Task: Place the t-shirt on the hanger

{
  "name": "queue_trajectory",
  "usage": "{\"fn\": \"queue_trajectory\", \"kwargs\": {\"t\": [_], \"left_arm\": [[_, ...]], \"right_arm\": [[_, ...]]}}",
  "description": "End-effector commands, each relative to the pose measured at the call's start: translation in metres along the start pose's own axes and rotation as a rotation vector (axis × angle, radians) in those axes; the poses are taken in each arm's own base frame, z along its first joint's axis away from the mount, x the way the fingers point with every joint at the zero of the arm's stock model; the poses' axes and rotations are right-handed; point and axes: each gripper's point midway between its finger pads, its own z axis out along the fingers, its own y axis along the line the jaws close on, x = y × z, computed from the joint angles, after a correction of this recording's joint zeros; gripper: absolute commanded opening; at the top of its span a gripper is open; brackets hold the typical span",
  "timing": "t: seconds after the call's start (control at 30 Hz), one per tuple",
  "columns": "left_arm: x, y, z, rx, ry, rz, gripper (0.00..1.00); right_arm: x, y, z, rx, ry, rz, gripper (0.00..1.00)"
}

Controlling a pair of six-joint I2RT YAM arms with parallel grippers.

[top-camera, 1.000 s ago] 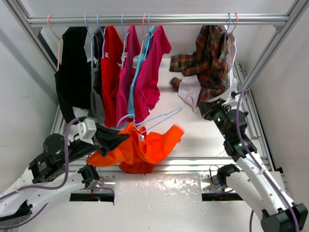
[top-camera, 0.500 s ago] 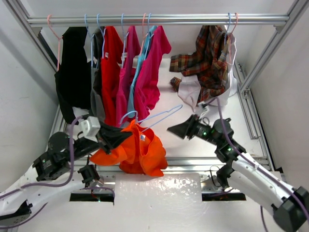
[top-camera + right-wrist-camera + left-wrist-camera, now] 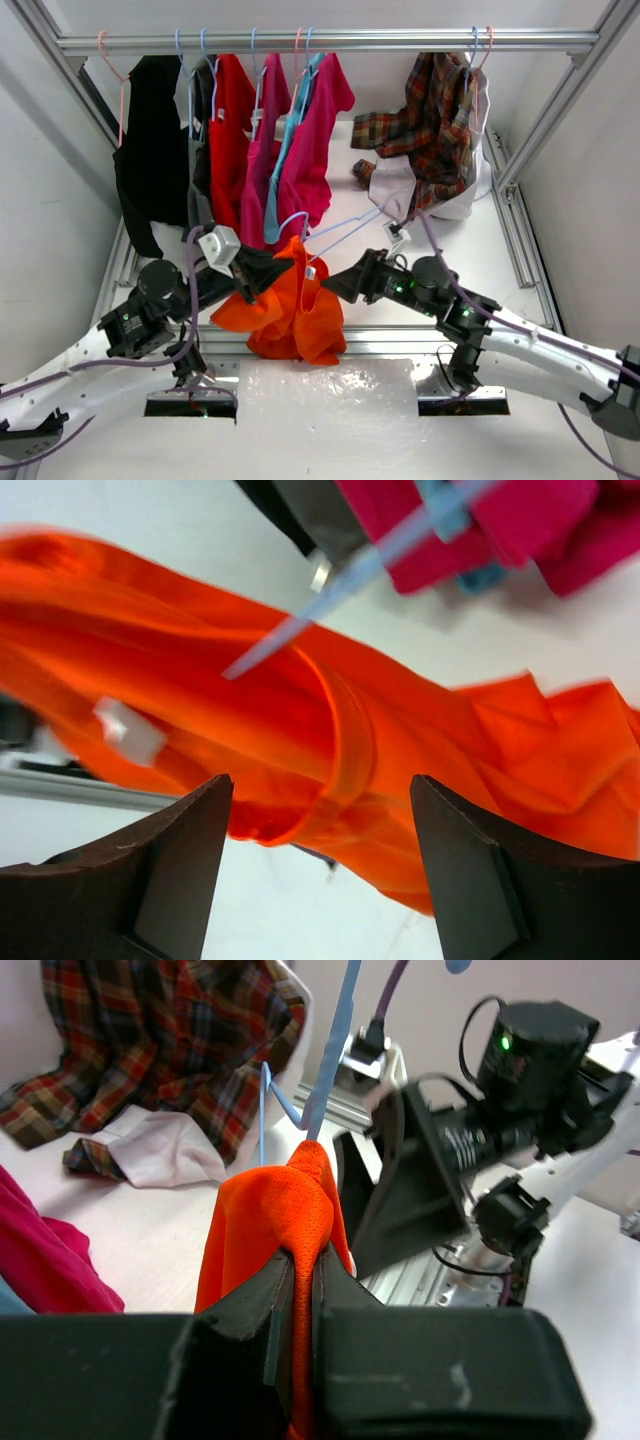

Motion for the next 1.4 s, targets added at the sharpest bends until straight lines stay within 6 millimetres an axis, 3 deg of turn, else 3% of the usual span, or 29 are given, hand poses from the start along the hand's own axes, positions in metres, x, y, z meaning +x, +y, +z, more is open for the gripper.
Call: {"fn": "queue_trajectory", "kwargs": {"t": [0.0, 0.43, 0.63, 0.7, 0.73, 0.83, 0.9, 0.93, 1.03, 1.1, 1.2, 1.27, 1.33, 1.37], "left_arm": [[-0.033, 0.001, 0.01, -0.02, -0.117, -0.009, 0.0], [-0.039, 0.0, 0.015, -0.01, -0.16, -0.014, 0.0], [-0.042, 0.011, 0.009, -0.073, -0.175, -0.011, 0.0], [-0.042, 0.013, 0.008, -0.085, -0.172, -0.006, 0.0], [-0.041, 0.014, 0.008, -0.088, -0.168, -0.003, 0.0], [-0.038, 0.014, 0.01, -0.088, -0.16, -0.003, 0.0], [-0.039, 0.014, 0.011, -0.086, -0.166, -0.006, 0.0], [-0.041, 0.014, 0.01, -0.087, -0.177, -0.011, 0.0], [-0.043, 0.014, 0.011, -0.09, -0.187, -0.014, 0.0], [-0.044, 0.015, 0.011, -0.097, -0.19, -0.017, 0.0], [-0.048, 0.019, 0.007, -0.124, -0.195, -0.022, 0.0], [-0.051, 0.021, 0.001, -0.139, -0.203, -0.028, 0.0], [-0.051, 0.024, -0.007, -0.16, -0.196, -0.035, 0.0], [-0.053, 0.022, -0.01, -0.148, -0.197, -0.035, 0.0]], "right_arm": [[-0.003, 0.001, 0.01, 0.069, -0.024, 0.017, 0.71], [0.029, 0.011, 0.043, 0.111, 0.049, 0.097, 0.61], [0.044, 0.011, 0.038, 0.1, 0.089, 0.133, 0.51], [0.048, 0.011, 0.033, 0.103, 0.101, 0.13, 0.51], [0.05, 0.005, 0.03, 0.128, 0.108, 0.113, 0.57], [0.043, 0.014, 0.024, 0.106, 0.093, 0.113, 0.58], [0.04, 0.02, 0.024, 0.084, 0.091, 0.119, 0.43], [0.04, 0.023, 0.025, 0.073, 0.091, 0.123, 0.3], [0.044, 0.031, 0.031, 0.016, 0.1, 0.17, 0.21], [0.056, 0.029, 0.036, 0.013, 0.145, 0.191, 0.01], [0.059, 0.025, 0.036, 0.026, 0.149, 0.2, 0.0], [0.052, 0.007, 0.032, 0.073, 0.102, 0.191, 0.0], [0.033, -0.019, 0.024, 0.177, 0.018, 0.116, 0.0], [0.012, -0.034, 0.023, 0.226, -0.039, 0.067, 0.0]]}}
